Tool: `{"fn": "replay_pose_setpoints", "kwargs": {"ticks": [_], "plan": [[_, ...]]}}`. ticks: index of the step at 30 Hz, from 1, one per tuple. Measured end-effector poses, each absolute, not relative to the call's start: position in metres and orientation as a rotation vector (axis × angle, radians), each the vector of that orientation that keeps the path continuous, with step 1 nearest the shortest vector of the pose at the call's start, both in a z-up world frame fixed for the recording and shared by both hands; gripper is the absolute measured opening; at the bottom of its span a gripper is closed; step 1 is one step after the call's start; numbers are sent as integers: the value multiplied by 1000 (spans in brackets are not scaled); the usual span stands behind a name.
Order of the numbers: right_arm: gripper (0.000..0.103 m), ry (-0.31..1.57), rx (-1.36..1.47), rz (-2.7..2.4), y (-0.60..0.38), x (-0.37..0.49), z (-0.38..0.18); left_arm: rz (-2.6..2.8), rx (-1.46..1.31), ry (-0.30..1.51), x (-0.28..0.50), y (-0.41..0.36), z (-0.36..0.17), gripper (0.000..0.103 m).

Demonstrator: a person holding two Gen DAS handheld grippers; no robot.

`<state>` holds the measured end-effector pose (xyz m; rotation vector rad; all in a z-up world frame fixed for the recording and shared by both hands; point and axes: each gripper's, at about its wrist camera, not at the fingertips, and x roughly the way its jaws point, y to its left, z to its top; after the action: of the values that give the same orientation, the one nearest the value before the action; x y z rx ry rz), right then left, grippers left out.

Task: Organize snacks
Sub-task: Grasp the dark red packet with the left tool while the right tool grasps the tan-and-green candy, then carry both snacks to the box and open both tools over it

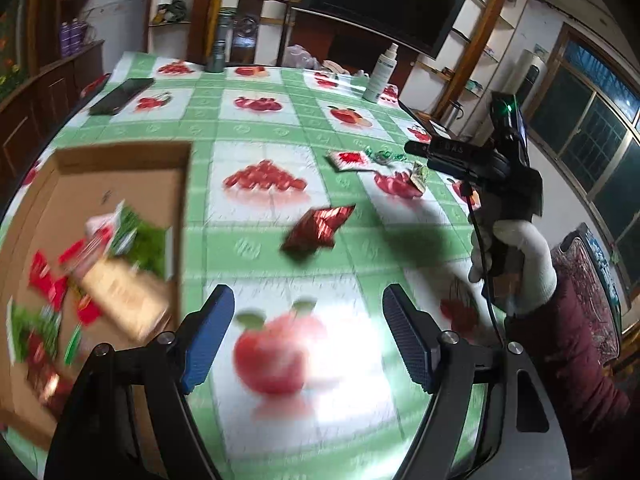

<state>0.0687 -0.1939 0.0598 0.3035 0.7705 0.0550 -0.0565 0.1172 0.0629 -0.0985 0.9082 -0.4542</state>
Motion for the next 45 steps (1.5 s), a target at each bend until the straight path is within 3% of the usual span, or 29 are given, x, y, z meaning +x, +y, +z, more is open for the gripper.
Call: {"fn": "replay_pose_setpoints", "kwargs": {"ticks": [16, 18, 19, 20, 21, 22, 29, 36, 45], "plan": [[59, 830, 324, -27, -228, 95, 18, -346, 62, 949, 31, 50, 9, 76], [53, 834, 311, -37, -225, 97, 18, -341, 81, 971, 33, 47, 2, 74], [47, 836, 304, -44, -224, 98, 17, -334, 94, 949, 31, 46, 3, 63], [29, 841, 297, -54, -223, 98, 17, -354, 95, 938, 30, 47, 4, 43], [21, 847, 293, -56, -223, 99, 16, -363, 92, 934, 29, 48, 5, 35], [20, 846, 295, -53, -223, 99, 15, -368, 78, 942, 30, 51, 6, 34], [18, 810, 310, -61, -226, 89, 20, -409, -112, 960, 18, 88, 19, 27], [18, 743, 375, 19, -214, 65, 38, -413, -289, 878, -18, 146, 48, 27], [18, 748, 331, 304, -106, 20, 72, -174, -425, 777, -42, 263, 60, 27]]}}
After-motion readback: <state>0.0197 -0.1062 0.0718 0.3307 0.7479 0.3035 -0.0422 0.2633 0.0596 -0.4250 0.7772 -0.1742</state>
